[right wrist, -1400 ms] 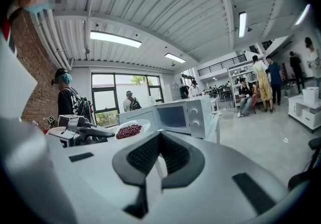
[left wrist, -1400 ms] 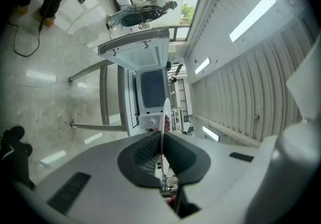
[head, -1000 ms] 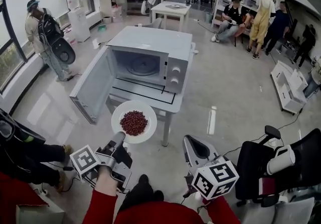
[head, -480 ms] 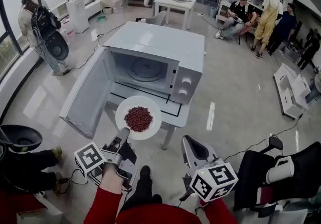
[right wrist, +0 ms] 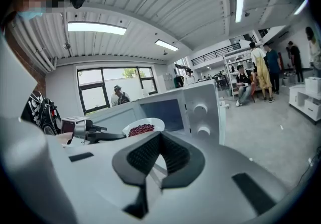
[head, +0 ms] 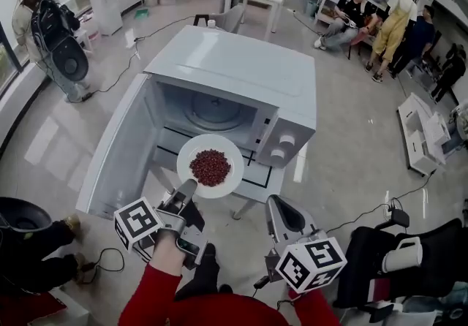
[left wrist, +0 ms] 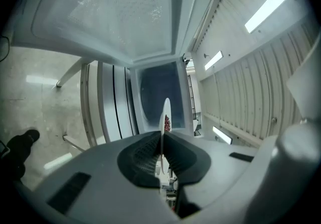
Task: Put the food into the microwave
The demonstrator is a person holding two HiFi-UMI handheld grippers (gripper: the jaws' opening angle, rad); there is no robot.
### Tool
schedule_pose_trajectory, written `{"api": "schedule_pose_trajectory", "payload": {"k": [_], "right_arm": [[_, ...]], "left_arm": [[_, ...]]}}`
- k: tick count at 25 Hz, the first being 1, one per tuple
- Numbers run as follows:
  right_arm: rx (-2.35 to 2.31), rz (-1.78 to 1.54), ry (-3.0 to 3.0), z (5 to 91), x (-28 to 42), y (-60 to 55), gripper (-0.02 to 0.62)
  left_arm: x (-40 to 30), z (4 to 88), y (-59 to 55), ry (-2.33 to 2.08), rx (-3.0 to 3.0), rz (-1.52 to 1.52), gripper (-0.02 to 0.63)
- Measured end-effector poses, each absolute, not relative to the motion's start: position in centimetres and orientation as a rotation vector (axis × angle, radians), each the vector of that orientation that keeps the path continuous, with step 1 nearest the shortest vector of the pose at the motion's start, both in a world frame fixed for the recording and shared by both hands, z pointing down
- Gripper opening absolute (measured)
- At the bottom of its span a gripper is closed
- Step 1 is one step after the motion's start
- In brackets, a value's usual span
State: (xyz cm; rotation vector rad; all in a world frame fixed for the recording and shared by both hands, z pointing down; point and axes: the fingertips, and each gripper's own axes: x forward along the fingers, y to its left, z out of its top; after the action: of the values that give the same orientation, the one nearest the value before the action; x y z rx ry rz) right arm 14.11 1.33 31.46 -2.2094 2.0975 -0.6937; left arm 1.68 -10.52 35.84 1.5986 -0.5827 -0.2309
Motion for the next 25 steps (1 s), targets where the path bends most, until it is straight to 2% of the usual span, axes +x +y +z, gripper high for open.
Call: {"api": "schedule_pose_trajectory", "payload": {"k": [25], "right_arm": [[-2.284, -0.795, 2.140, 33.7, 15.8, -5.5, 0.014]], "left_arm": [[5.6, 38.9, -17.3, -0.605, 1.594, -0.197, 0.020]]}}
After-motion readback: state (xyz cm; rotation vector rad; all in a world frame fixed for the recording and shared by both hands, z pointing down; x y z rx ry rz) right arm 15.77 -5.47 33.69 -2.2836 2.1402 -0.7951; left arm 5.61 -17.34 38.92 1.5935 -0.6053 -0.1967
